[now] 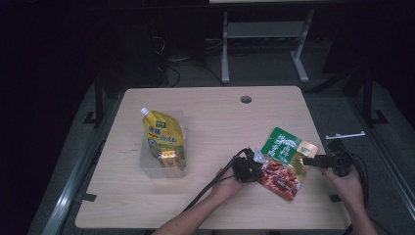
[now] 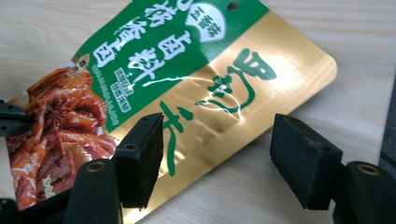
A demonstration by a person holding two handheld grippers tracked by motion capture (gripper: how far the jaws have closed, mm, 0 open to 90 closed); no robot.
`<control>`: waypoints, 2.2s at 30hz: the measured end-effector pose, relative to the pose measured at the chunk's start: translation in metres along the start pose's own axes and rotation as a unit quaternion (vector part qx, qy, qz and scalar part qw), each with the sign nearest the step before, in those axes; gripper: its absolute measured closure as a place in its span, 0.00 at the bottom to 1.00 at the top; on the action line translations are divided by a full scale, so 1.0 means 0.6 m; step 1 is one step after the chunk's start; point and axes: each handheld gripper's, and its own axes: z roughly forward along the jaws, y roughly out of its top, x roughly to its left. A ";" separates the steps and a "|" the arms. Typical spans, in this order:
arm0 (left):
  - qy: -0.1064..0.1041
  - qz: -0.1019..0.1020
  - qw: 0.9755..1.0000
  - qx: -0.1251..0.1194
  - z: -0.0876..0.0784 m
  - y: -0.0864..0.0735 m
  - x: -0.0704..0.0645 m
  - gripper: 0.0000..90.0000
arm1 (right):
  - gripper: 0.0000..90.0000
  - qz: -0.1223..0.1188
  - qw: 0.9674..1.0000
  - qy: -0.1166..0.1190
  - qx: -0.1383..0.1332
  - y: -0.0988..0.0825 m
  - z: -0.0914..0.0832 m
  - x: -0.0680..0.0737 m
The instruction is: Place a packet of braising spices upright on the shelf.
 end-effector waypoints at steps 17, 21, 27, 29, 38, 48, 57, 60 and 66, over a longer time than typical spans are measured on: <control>0.001 0.004 1.000 0.002 0.000 0.000 0.000 0.94 | 0.44 0.017 0.999 0.029 0.004 -0.009 0.011 -0.015; 0.001 0.005 1.000 0.003 0.001 0.000 0.000 0.94 | 0.48 0.021 0.999 0.043 0.002 -0.009 0.013 -0.015; 0.003 0.005 1.000 0.005 0.001 0.002 -0.002 0.93 | 0.60 0.016 0.997 0.072 0.009 -0.007 0.022 -0.009; 0.003 0.006 1.000 0.005 0.001 0.002 -0.002 0.93 | 0.62 0.016 0.997 0.079 0.011 -0.006 0.024 -0.006; 0.004 0.009 1.000 0.005 0.003 0.004 -0.004 0.93 | 0.68 0.017 0.993 0.112 0.017 -0.004 0.035 -0.004; 0.002 0.010 1.000 0.004 0.005 0.005 -0.005 0.92 | 0.72 0.025 0.988 0.147 0.029 -0.002 0.045 -0.003; 0.001 0.010 1.000 0.004 0.004 0.004 -0.005 0.92 | 0.74 0.034 0.983 0.176 0.038 0.003 0.056 0.004; 0.000 0.010 1.000 0.003 0.004 0.004 -0.005 0.92 | 0.77 0.033 0.984 0.171 0.045 0.005 0.058 0.008; 0.001 0.010 1.000 0.003 0.003 0.003 -0.006 0.92 | 0.90 0.030 0.986 0.159 0.039 0.008 0.059 0.014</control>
